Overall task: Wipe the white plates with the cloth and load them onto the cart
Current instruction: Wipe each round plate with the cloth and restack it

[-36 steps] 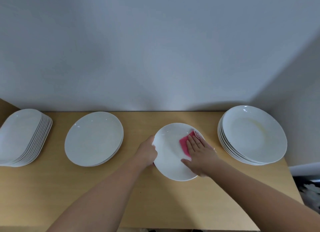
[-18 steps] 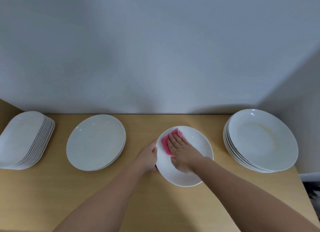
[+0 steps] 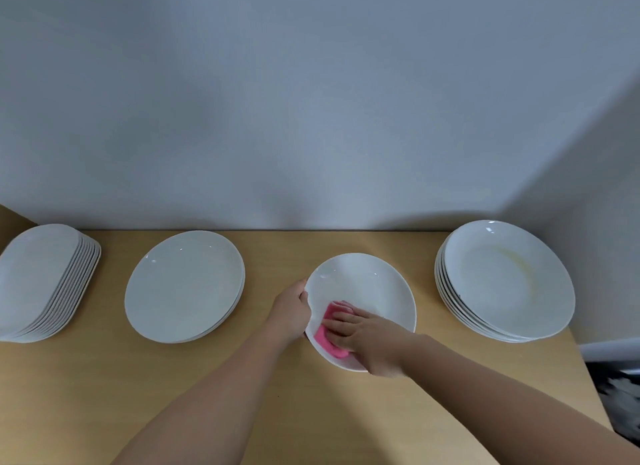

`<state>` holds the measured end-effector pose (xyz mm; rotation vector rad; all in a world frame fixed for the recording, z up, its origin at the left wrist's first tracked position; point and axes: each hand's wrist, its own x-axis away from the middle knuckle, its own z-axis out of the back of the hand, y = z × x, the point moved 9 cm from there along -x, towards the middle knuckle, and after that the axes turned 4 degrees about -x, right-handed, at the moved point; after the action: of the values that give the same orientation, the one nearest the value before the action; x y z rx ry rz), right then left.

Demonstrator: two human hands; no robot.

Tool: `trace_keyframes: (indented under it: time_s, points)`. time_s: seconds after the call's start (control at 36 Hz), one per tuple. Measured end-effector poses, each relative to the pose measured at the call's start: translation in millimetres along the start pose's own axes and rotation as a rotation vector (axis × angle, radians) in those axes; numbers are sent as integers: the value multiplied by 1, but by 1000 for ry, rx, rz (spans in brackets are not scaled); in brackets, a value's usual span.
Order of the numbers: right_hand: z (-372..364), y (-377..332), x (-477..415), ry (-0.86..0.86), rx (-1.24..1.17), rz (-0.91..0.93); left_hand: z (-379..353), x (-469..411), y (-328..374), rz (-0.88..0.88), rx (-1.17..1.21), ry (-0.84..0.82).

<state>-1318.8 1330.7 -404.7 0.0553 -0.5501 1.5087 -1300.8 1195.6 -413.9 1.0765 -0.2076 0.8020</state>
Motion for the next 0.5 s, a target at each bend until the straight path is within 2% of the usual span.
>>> trace_keyframes:
  time_s: [0.14,0.25,0.31,0.42,0.5]
  points:
    - [5,0,26,-119,-36,-5,1,3,-1,5,35,7]
    - [11,12,44,-291,-7,-168,2,3,-1,12,-7,13]
    - [19,23,53,-310,-27,-288,2,1,-1,3,-71,32]
    - [50,31,71,-100,-13,-247,9,1,-3,-7,-226,93]
    - [63,49,91,24,-206,-308,20,6,4,-41,-359,162]
